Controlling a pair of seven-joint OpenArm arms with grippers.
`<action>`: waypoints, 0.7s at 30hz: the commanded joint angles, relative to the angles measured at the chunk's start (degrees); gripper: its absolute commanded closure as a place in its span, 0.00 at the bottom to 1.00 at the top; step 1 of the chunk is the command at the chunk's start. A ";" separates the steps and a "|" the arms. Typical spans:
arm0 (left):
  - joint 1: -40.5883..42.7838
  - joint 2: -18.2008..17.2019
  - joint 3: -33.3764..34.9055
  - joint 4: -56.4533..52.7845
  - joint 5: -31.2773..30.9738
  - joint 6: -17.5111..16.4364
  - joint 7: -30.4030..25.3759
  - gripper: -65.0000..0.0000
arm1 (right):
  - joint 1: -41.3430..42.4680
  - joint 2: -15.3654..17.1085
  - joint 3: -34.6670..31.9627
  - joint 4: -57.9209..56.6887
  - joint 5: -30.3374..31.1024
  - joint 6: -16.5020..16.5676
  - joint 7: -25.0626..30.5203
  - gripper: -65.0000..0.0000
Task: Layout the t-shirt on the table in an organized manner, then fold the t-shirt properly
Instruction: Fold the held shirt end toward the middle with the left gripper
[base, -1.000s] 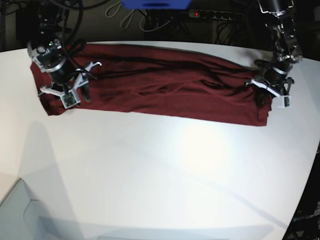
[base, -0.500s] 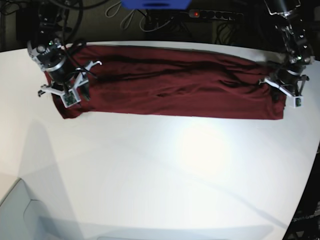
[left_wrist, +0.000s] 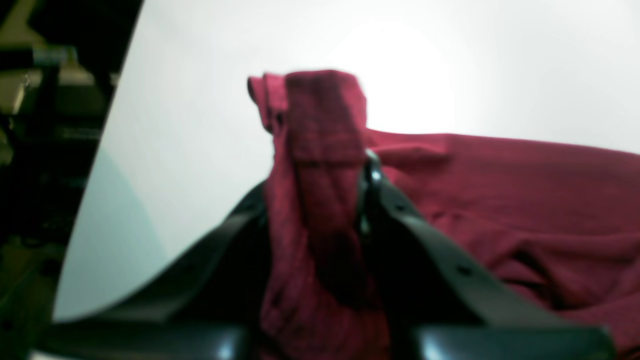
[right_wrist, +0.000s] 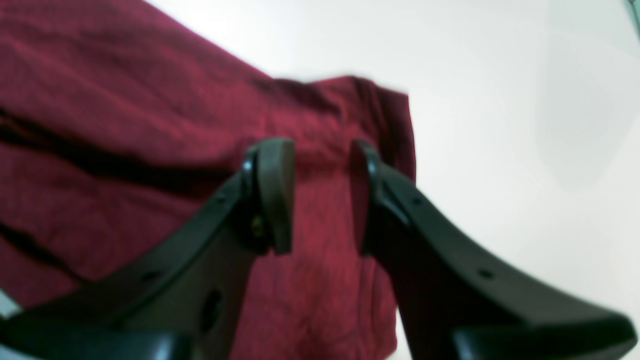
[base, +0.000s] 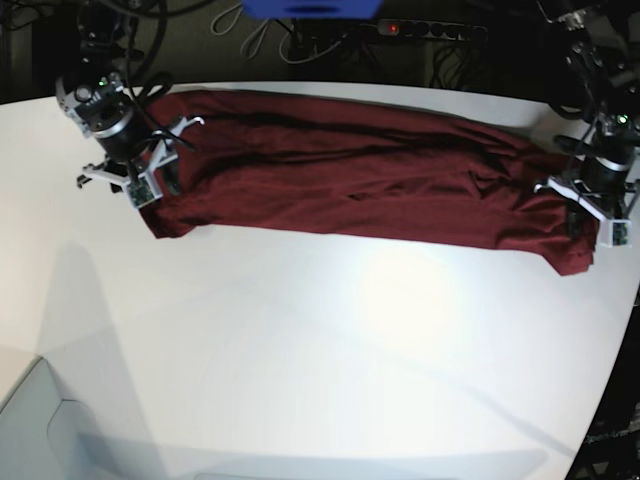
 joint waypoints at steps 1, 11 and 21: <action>0.61 0.40 0.52 2.46 -0.74 -0.30 -0.86 1.00 | 0.35 0.33 0.26 1.08 0.80 0.05 1.61 0.69; 8.08 7.00 13.62 9.32 4.98 0.31 -1.30 1.00 | 0.26 0.33 0.26 1.43 0.80 0.05 1.61 0.69; 5.88 16.75 22.76 9.85 23.35 0.31 -1.39 1.00 | 0.17 0.24 0.26 1.43 0.80 0.05 1.53 0.69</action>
